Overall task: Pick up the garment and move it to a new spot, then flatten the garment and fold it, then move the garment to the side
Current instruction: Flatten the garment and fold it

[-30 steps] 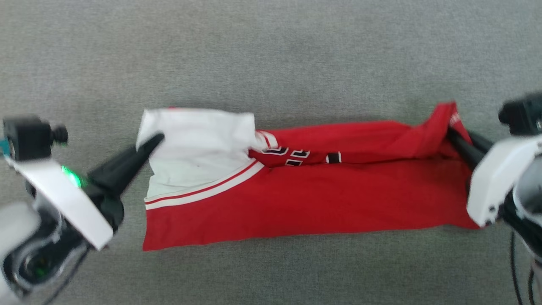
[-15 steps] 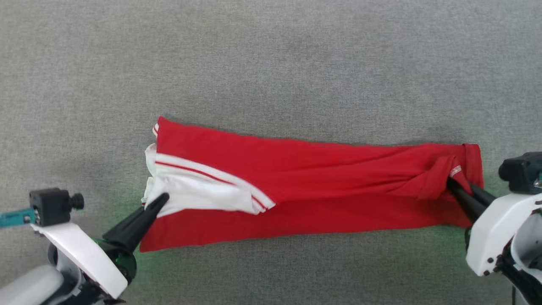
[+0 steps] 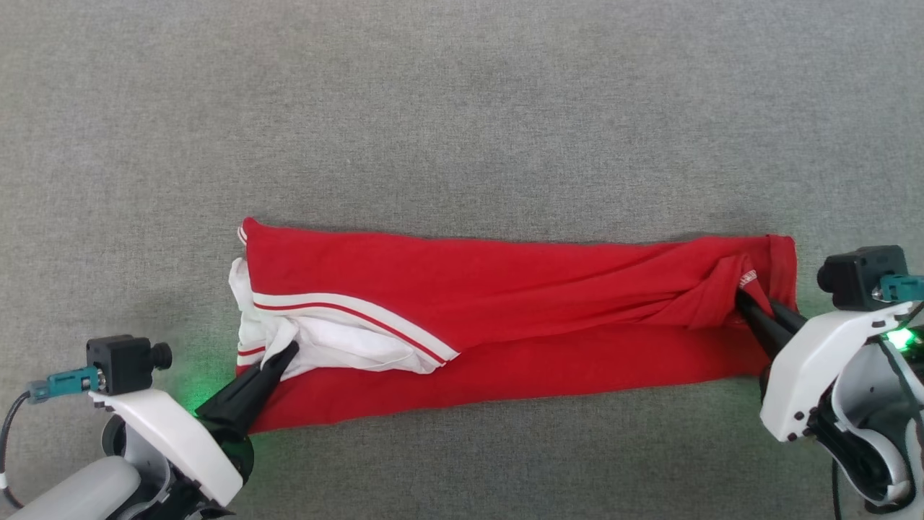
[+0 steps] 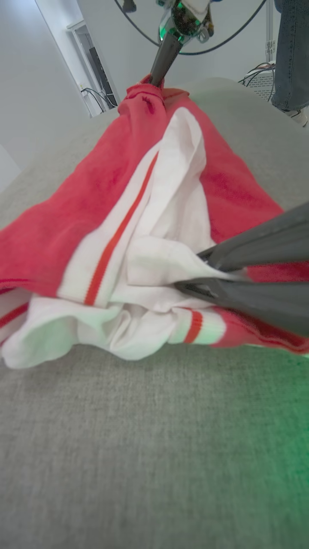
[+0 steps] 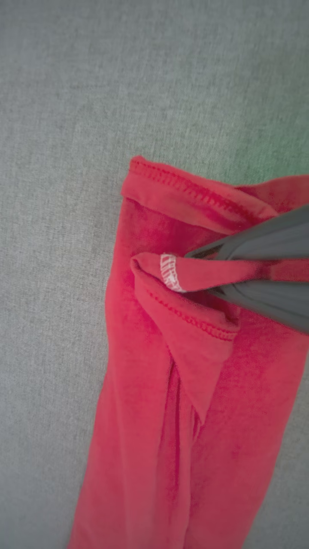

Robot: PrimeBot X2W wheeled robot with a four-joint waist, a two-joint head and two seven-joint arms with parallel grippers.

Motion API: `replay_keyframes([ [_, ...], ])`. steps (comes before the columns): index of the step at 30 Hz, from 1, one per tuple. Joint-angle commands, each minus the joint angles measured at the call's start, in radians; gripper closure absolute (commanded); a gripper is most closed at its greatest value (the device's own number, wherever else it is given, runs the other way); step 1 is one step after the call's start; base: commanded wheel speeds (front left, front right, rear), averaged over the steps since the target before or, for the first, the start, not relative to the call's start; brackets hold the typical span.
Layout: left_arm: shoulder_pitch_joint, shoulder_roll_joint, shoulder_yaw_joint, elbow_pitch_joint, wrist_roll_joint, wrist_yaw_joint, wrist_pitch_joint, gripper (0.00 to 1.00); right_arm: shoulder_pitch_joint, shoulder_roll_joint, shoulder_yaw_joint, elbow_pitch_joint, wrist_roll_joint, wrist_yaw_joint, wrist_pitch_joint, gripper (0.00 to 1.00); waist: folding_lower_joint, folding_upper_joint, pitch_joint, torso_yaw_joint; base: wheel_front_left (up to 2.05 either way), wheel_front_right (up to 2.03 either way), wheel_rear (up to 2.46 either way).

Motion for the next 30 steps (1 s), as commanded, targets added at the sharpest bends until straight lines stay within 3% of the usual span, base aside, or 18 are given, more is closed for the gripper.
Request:
replay_keyframes([
  [1, -0.008, -0.009, 0.002, 0.019, 0.025, 0.003, -0.004, 1.0, -0.015, 0.0, 0.008, 0.014, 0.001, -0.001, -0.014, 0.96, 0.0, -0.0001, -0.002, -0.001, 0.0, 0.0, 0.0],
  [2, -0.009, -0.017, 0.011, 0.022, 0.022, 0.003, -0.004, 0.87, -0.019, 0.001, 0.011, 0.019, 0.002, -0.001, -0.022, 0.65, 0.0, -0.0001, -0.004, -0.001, 0.0, 0.0, 0.0],
  [4, -0.007, -0.022, 0.038, 0.026, 0.035, 0.002, -0.004, 0.31, -0.02, 0.002, 0.01, 0.024, 0.001, -0.001, -0.032, 0.0, 0.0, -0.0001, -0.008, 0.001, 0.0, 0.0, 0.0],
  [5, -0.001, -0.025, 0.055, 0.028, 0.044, 0.003, -0.004, 0.07, -0.019, 0.001, 0.007, 0.024, 0.002, -0.001, -0.037, 0.0, 0.0, -0.0001, -0.011, 0.003, 0.0, 0.0, 0.0],
  [6, 0.008, -0.031, 0.072, 0.027, 0.054, 0.002, -0.004, 0.0, -0.014, -0.002, 0.002, 0.021, 0.002, -0.001, -0.037, 0.0, 0.0, -0.0001, -0.015, 0.005, 0.0, 0.0, 0.0],
  [14, 0.097, -0.082, 0.248, 0.006, 0.166, 0.002, -0.004, 0.0, 0.046, -0.013, -0.094, -0.02, 0.021, -0.001, 0.008, 0.0, 0.0, -0.0001, -0.045, 0.045, 0.0, 0.0, 0.0],
  [27, 0.22, -0.336, 0.582, 0.119, 0.453, 0.002, -0.004, 0.0, 0.097, -0.022, -0.214, 0.071, 0.098, -0.001, 0.111, 0.0, 0.0, -0.0001, -0.069, 0.147, 0.0, 0.0, 0.0],
  [30, 0.23, -0.355, 0.642, 0.106, 0.53, 0.002, -0.004, 0.0, 0.097, -0.019, -0.216, 0.083, 0.101, -0.001, 0.128, 0.0, 0.0, -0.0001, -0.069, 0.157, 0.0, 0.0, 0.0],
])
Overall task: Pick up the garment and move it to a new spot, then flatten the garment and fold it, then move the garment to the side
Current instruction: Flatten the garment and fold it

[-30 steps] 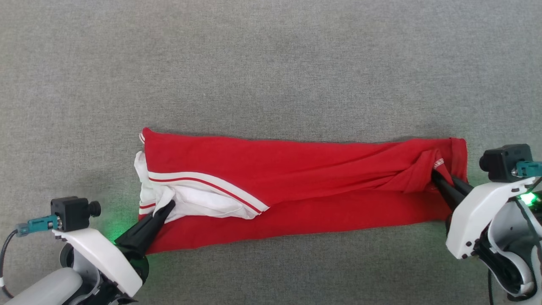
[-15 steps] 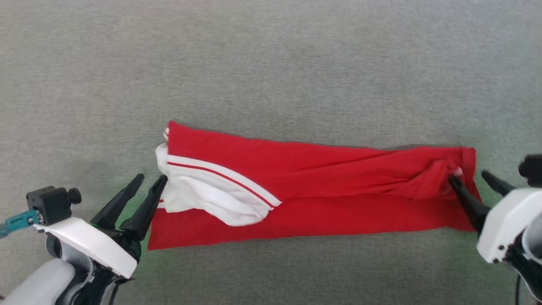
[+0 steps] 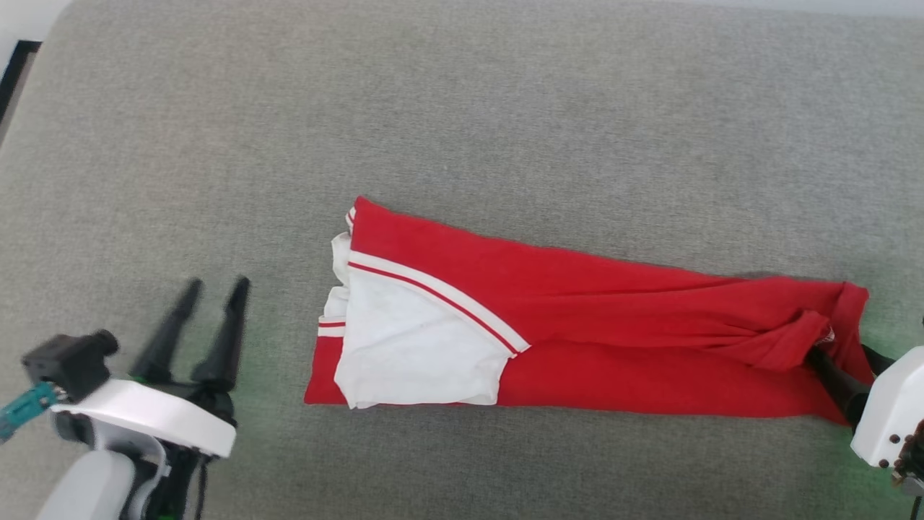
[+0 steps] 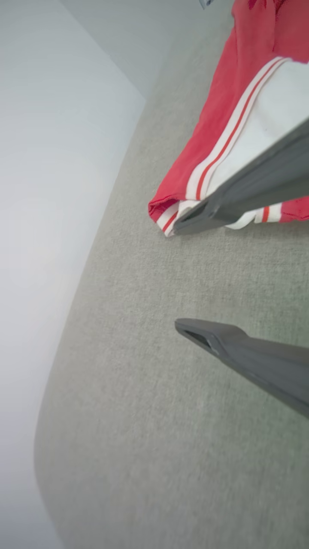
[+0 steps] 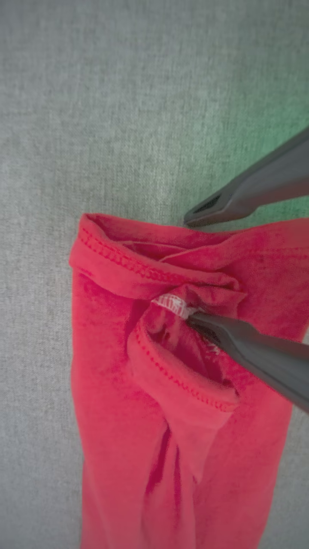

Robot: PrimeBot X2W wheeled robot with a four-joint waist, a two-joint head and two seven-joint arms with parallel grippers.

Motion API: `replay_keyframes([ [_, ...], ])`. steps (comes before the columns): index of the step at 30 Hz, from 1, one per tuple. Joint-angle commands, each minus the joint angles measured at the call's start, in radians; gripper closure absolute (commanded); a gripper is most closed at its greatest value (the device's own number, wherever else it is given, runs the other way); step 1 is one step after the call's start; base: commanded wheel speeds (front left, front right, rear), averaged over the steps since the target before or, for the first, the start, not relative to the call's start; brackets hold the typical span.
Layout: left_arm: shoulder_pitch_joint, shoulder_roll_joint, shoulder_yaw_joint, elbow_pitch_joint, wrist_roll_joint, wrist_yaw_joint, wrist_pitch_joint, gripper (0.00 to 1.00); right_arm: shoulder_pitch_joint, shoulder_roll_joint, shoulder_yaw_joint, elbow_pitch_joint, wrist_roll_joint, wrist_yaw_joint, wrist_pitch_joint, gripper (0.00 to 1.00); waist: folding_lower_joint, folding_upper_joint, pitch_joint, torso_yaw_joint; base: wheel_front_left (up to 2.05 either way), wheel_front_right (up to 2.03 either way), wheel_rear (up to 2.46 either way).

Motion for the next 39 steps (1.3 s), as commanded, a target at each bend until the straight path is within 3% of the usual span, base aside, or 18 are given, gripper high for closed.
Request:
replay_keyframes([
  [1, 0.014, -0.006, 0.029, -0.011, 0.046, 0.002, -0.004, 0.0, 0.004, 0.007, 0.006, 0.011, 0.006, -0.001, 0.011, 0.0, 0.0, -0.0001, 0.0, 0.008, 0.0, 0.0, 0.0],
  [7, 0.054, -0.087, 0.175, -0.088, 0.341, 0.002, -0.005, 0.0, -0.008, 0.027, 0.015, 0.022, -0.003, -0.001, 0.04, 0.0, 0.0, -0.0001, 0.003, 0.026, 0.0, 0.0, 0.0],
  [14, 0.087, -0.141, 0.226, -0.154, 0.534, 0.002, -0.005, 0.0, -0.027, 0.051, 0.019, 0.055, -0.016, 0.0, 0.069, 0.0, 0.0, -0.0001, 0.012, 0.034, 0.0, 0.0, 0.0],
  [15, 0.088, -0.146, 0.228, -0.158, 0.545, 0.002, -0.005, 0.0, -0.03, 0.056, 0.02, 0.06, -0.015, 0.0, 0.076, 0.15, 0.0, -0.0001, 0.014, 0.035, 0.0, 0.0, 0.0],
  [16, 0.088, -0.153, 0.231, -0.161, 0.544, 0.002, -0.005, 0.0, -0.031, 0.059, 0.023, 0.064, -0.015, 0.0, 0.082, 0.53, 0.0, -0.0001, 0.015, 0.035, 0.0, 0.0, 0.0],
  [17, 0.089, -0.153, 0.233, -0.161, 0.545, 0.002, -0.005, 0.0, -0.034, 0.062, 0.024, 0.066, -0.015, 0.0, 0.085, 0.72, 0.0, -0.0001, 0.017, 0.035, 0.0, 0.0, 0.0],
  [18, 0.089, -0.154, 0.235, -0.162, 0.547, 0.002, -0.005, 0.0, -0.037, 0.067, 0.019, 0.07, -0.014, 0.0, 0.088, 1.0, 0.0, -0.0001, 0.018, 0.035, 0.0, 0.0, 0.0],
  [28, 0.093, -0.138, 0.213, -0.181, 0.504, 0.002, -0.005, 0.0, -0.07, 0.055, -0.03, 0.069, -0.031, -0.003, 0.063, 1.0, 0.0, -0.0001, 0.02, 0.017, 0.0, 0.0, 0.0],
  [39, 0.089, -0.121, 0.231, -0.188, 0.505, 0.002, -0.005, 0.0, -0.098, -0.04, -0.126, 0.073, -0.056, -0.003, 0.002, 1.0, 0.0, -0.0001, 0.023, -0.033, 0.0, 0.0, 0.0],
])
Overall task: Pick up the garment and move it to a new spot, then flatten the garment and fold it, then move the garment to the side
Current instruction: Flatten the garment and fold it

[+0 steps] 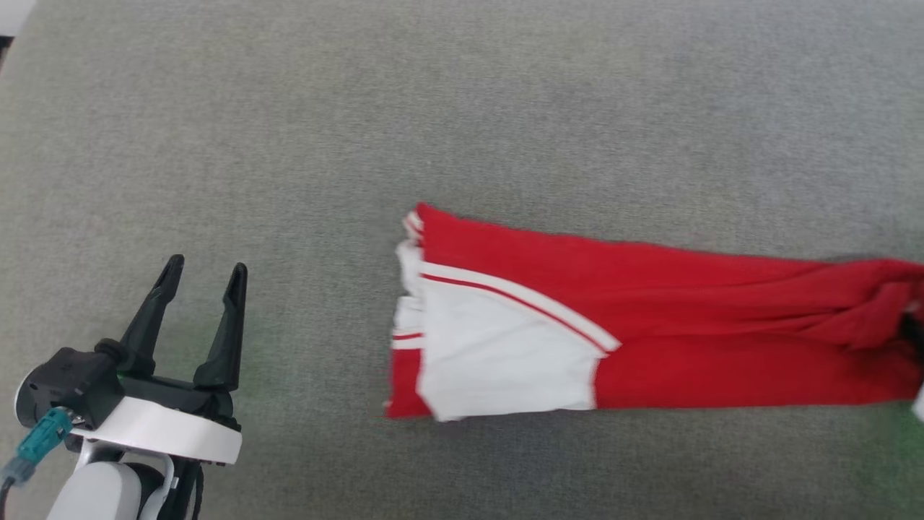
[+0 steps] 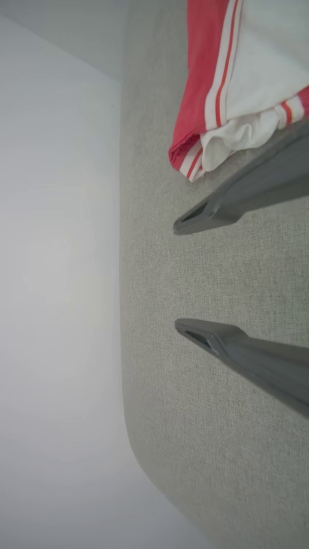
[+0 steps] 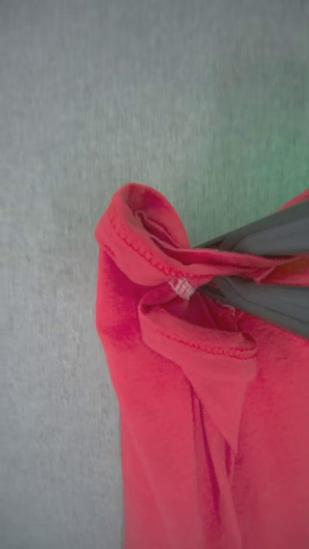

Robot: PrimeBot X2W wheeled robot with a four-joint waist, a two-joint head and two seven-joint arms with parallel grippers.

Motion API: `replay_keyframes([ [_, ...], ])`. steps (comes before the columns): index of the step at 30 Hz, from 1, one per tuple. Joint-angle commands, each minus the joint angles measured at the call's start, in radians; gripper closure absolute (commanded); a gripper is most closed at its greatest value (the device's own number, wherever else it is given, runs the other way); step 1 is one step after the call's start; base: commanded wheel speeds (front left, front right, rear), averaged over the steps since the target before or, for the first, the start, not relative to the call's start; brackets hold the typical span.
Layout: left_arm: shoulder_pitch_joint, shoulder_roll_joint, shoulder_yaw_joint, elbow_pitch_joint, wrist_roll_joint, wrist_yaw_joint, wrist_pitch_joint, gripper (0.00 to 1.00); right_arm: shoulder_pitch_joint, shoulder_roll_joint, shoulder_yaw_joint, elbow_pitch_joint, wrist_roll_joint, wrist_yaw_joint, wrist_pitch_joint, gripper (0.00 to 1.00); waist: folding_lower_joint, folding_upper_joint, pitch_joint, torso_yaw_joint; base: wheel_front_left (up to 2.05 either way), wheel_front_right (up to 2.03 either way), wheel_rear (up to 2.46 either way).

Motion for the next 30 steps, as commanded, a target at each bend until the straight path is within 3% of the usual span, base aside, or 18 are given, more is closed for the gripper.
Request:
replay_keyframes([
  [1, 0.003, 0.009, 0.003, -0.004, 0.007, 0.002, -0.005, 0.0, -0.012, -0.02, -0.018, 0.004, -0.007, -0.005, -0.012, 1.0, 0.0, -0.0001, 0.003, -0.012, 0.0, 0.0, 0.0],
  [16, -0.001, 0.024, 0.006, -0.019, -0.016, 0.002, -0.005, 0.0, 0.003, -0.147, -0.268, -0.011, 0.027, -0.004, -0.012, 1.0, 0.0, -0.0001, 0.009, -0.057, 0.0, 0.0, 0.0],
  [21, -0.002, 0.019, 0.003, -0.007, -0.008, 0.002, -0.005, 0.0, 0.03, -0.148, -0.25, -0.018, 0.049, -0.004, -0.001, 1.0, 0.0, -0.0001, -0.004, -0.058, 0.0, 0.0, 0.0],
  [30, 0.004, 0.014, 0.009, 0.016, -0.018, 0.002, -0.005, 0.0, 0.07, -0.097, -0.092, -0.189, 0.106, -0.003, 0.084, 1.0, 0.0, -0.0001, -0.026, -0.045, 0.0, 0.0, 0.0],
])
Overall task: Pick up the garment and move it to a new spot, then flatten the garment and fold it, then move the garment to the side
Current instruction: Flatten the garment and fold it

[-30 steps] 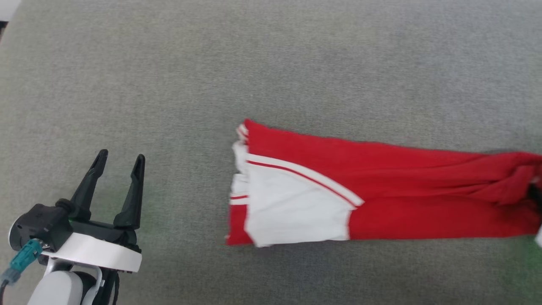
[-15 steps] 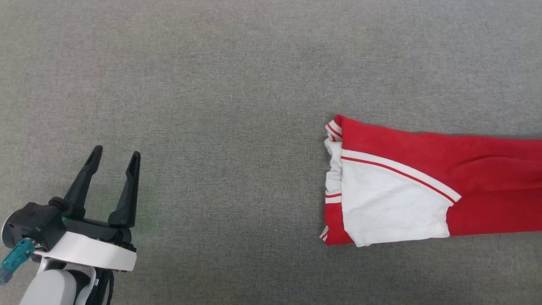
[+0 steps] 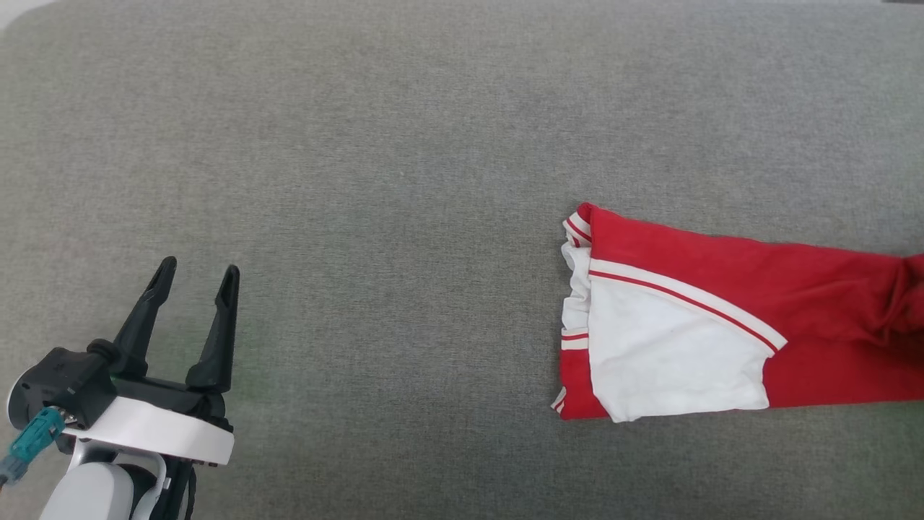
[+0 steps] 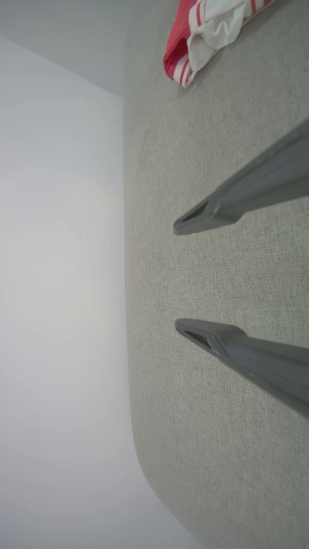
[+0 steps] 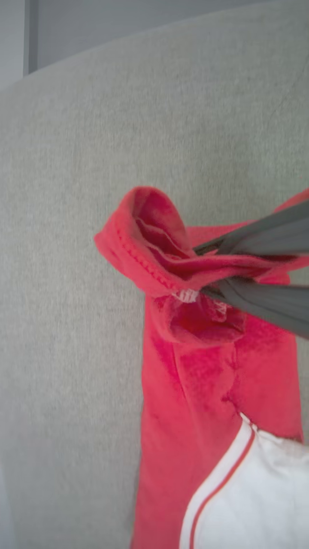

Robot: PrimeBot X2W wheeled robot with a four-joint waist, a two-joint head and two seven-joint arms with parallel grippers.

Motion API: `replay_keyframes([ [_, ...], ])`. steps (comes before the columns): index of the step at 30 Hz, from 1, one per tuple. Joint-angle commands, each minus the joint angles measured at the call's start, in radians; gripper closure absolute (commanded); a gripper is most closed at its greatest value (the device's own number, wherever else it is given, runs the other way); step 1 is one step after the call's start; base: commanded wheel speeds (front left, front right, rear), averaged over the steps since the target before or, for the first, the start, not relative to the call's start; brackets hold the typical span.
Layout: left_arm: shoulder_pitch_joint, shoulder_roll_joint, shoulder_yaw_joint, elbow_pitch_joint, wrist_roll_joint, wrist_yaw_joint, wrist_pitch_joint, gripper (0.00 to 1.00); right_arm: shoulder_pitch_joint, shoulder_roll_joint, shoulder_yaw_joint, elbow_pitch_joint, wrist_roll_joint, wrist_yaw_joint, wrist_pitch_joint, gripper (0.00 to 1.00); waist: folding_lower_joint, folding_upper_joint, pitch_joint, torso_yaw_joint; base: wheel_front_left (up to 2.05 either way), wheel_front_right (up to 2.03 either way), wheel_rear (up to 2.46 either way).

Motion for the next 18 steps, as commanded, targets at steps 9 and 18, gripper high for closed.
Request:
replay_keyframes([
  [9, -0.004, -0.026, 0.014, 0.004, -0.026, 0.002, -0.005, 0.0, -0.019, 0.078, 0.241, -0.165, -0.005, -0.001, 0.066, 1.0, -0.0001, -0.0001, -0.019, 0.042, 0.0, 0.0, 0.0],
  [18, -0.017, -0.039, 0.011, 0.02, -0.05, 0.002, -0.005, 0.0, -0.111, 0.116, 0.52, -0.16, -0.047, -0.001, 0.07, 1.0, -0.0001, -0.0001, -0.023, 0.079, 0.0, 0.0, 0.0],
])
